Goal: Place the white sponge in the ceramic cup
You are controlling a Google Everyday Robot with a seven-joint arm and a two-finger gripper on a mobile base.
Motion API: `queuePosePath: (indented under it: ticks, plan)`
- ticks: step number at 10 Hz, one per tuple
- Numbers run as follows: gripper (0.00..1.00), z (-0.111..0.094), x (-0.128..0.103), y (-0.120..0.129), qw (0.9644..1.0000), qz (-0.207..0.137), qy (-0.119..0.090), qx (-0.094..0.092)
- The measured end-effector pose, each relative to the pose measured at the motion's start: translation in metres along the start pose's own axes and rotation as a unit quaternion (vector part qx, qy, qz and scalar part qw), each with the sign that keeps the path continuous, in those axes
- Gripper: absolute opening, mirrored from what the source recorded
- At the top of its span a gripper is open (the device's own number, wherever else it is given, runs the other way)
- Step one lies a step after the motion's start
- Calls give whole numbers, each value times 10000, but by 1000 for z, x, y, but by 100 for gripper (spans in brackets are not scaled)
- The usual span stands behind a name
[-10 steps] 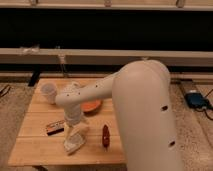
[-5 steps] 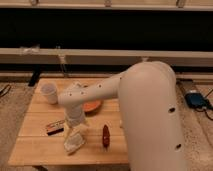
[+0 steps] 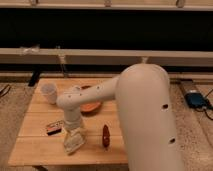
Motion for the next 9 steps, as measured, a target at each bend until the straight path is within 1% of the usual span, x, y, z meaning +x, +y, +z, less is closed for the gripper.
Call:
queuePosePath:
  ticks: [1,3,4,5,6,9]
  plan:
    - [80,3,1,3,10000,-33,51,-25]
    - [80,5,6,1,9999,10,92,-41]
    - [77,6,7,1,9999,29,106,-48]
    - [70,6,8,2,9999,27,111,-52]
    - [57,5,9,2,9999,35,108,-63]
    - [31,3,10,3,9999,33,133,-79]
